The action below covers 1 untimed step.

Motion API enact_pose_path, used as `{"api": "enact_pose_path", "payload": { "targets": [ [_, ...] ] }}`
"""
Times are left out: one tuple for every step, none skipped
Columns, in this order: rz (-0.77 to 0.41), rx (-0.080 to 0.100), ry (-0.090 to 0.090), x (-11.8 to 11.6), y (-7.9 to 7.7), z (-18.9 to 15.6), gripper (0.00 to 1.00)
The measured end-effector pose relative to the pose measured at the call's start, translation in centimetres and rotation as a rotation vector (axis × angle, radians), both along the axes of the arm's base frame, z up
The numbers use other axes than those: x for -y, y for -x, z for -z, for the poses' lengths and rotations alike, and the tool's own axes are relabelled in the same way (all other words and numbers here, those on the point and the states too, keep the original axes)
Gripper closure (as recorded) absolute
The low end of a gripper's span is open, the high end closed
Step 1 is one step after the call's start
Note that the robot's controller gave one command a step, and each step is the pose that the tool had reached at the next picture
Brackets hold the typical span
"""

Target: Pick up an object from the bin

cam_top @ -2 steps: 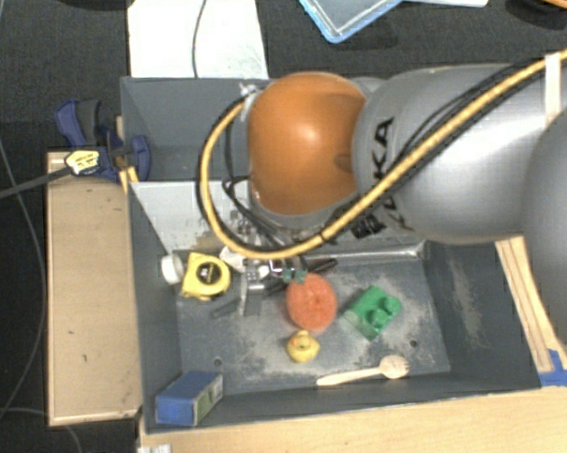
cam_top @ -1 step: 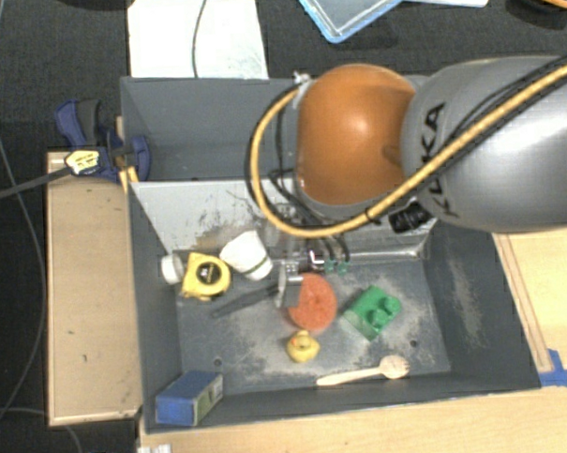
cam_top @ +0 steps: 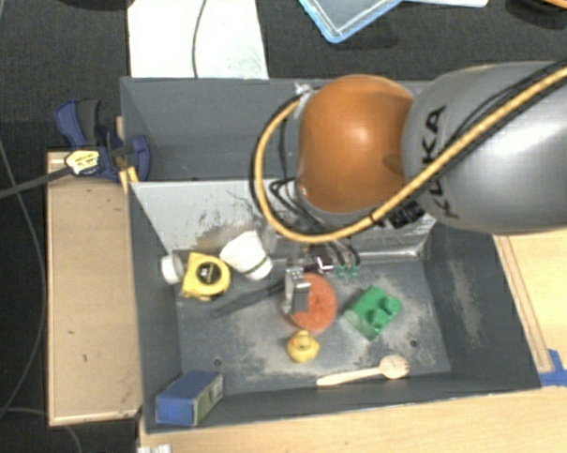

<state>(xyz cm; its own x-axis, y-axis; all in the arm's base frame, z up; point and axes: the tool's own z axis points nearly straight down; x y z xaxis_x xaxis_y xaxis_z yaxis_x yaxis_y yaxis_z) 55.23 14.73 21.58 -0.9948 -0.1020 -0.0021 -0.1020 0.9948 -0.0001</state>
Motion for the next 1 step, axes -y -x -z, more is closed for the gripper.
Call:
{"api": "enact_pose_path", "payload": {
  "targets": [
    [0.021, 0.009, -0.005, 3.00, -1.92, 6.29, 0.00]
  ]
}}
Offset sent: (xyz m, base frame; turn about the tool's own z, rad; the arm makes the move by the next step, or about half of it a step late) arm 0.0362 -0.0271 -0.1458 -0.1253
